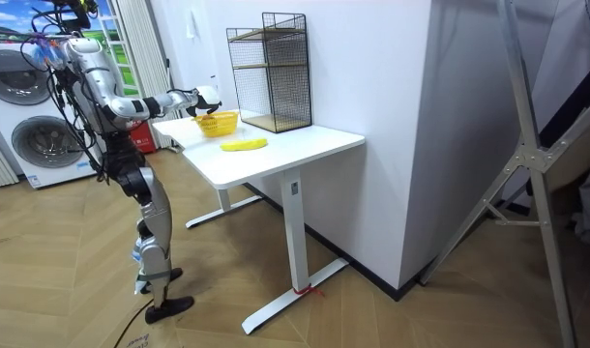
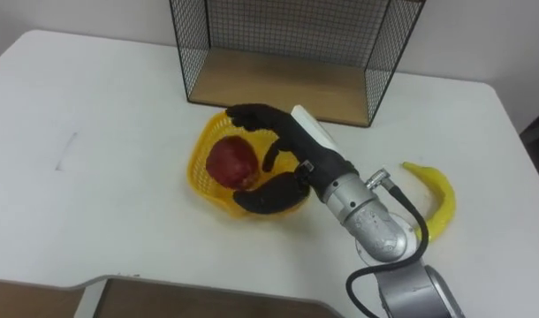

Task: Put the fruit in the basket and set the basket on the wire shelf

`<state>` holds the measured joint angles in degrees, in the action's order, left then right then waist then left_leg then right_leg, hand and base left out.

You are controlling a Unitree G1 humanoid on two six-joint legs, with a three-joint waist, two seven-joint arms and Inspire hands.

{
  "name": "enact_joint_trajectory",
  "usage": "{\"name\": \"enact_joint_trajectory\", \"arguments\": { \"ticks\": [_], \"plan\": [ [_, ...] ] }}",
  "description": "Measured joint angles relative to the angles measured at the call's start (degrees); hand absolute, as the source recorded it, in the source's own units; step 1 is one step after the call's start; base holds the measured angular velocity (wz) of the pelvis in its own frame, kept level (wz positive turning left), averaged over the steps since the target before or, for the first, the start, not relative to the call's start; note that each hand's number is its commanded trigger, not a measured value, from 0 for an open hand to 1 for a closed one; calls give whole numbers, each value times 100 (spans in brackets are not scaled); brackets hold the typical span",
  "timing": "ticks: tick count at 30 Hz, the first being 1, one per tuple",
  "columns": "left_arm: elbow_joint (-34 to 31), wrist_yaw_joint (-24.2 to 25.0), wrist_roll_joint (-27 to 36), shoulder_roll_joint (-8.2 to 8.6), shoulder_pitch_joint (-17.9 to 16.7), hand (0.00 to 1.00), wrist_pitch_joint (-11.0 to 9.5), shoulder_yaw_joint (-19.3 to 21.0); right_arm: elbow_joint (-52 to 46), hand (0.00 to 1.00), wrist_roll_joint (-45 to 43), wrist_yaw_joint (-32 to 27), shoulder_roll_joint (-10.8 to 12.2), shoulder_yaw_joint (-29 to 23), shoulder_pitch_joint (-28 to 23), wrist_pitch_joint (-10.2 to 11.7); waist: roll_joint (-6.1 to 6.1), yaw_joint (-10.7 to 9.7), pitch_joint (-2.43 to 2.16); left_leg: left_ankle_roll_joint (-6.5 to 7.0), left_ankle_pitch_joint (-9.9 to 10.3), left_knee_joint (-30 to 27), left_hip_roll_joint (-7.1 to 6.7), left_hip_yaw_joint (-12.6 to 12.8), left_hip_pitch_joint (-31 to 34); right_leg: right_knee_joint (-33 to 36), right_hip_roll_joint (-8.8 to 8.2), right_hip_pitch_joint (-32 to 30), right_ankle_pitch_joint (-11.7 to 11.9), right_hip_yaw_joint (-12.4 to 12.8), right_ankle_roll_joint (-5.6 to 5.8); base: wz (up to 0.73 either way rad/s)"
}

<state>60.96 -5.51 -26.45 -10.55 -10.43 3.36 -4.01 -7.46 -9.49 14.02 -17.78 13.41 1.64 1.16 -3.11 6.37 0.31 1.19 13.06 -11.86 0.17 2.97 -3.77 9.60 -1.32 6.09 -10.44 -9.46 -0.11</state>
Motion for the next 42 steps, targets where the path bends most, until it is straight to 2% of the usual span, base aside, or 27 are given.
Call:
{"name": "enact_joint_trajectory", "arguments": {
  "ticks": [4, 9, 30, 32, 36, 42],
  "plan": [
    [22, 2, -2, 0, -14, 0, 13, -17, 116, 0, -6, -1, 1, 0, -3, -7, 0, -13, 3, 1, 0, -2, -2, -1, -35, -2, -1, 40, 0, 1, 0, 0],
    [21, 4, -4, 0, -10, 0, 22, -17, 182, 0, -9, -1, 0, 0, -3, -130, -9, -11, -1, 0, 1, 21, 0, 0, -43, 2, 3, 47, 0, 3, 0, 0],
    [79, 7, -6, 2, -11, 0, 20, 107, 182, 0, 60, -131, 4, -159, -2, -126, -52, -37, -9, 1, 0, 0, -3, -8, -97, -1, -4, 97, 0, -6, 1, 0],
    [86, 7, -7, 7, -44, 0, -8, 171, 154, 0, 232, -150, 98, -372, -2, -126, -54, -68, -4, 1, 0, -1, -1, 2, -87, 1, -5, 84, 0, 23, 1, 0],
    [96, -7, -7, 37, -118, 0, -8, 359, -225, 0, 463, -338, 96, -829, 1, -115, -16, -140, 9, 2, 3, 11, 1, 1, -63, 8, -3, 73, 0, 0, 1, 0],
    [0, -66, -10, 40, -314, 0, -21, 494, -535, 0, 674, -1058, 88, -1434, 32, 96, -35, -333, -19, 0, 2, 1, 0, 13, -62, 12, 2, 80, 0, -12, 1, 0]
  ]
}}
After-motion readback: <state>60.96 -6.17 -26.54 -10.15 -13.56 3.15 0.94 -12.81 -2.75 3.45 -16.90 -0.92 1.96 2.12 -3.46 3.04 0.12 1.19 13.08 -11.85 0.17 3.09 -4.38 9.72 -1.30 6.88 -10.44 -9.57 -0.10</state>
